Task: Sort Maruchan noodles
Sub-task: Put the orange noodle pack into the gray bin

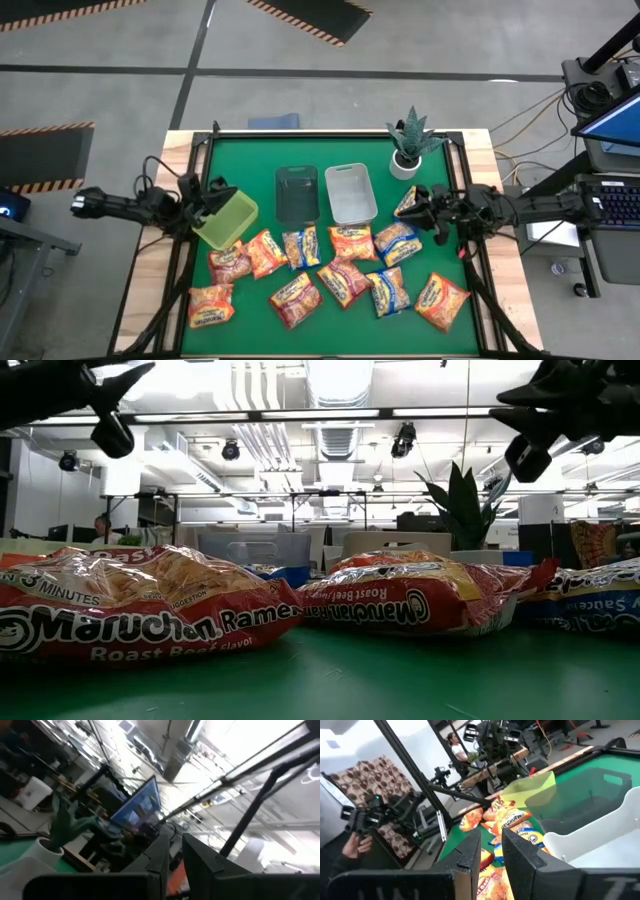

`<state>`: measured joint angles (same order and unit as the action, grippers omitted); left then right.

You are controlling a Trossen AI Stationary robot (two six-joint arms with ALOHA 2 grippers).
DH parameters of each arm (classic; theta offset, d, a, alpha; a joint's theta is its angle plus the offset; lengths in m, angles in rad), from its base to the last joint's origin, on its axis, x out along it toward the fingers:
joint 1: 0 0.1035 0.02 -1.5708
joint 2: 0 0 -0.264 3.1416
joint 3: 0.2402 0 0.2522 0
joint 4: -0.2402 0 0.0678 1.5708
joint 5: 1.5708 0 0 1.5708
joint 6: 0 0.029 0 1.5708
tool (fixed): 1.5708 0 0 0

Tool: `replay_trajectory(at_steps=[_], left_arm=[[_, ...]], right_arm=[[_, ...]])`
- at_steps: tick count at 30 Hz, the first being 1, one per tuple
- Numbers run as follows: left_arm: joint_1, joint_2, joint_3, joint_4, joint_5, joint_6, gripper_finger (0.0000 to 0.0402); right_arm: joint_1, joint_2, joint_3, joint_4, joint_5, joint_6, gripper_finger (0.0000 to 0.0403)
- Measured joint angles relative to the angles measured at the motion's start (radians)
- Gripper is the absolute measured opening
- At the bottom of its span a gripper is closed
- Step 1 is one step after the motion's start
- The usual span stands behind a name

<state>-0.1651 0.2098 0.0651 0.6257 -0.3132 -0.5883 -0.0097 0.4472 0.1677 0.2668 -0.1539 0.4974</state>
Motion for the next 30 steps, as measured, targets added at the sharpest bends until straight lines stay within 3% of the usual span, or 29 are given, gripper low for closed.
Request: replay_trajectory(at_steps=[7,15,20,30], left_arm=[[0.000,0.198,0.088,0.044,0.009,0.002,0.0037],[0.000,0.429,0.261,0.022,0.009,0.008,0.0037],[0.001,0.555,0.381,-0.089,0.009,0.049,0.0037],[0.000,0.834,0.649,-0.460,0.010,0.007,0.0037]], right_arm=[[0.000,0.085,0.020,0.000,0.016,-0.045,0.0068],[0.000,0.167,0.033,-0.011,0.139,-0.052,0.0068],[0.001,0.212,0.087,-0.002,0.139,-0.061,0.0068],[0.000,0.344,0.168,-0.001,0.139,-0.158,0.0068]])
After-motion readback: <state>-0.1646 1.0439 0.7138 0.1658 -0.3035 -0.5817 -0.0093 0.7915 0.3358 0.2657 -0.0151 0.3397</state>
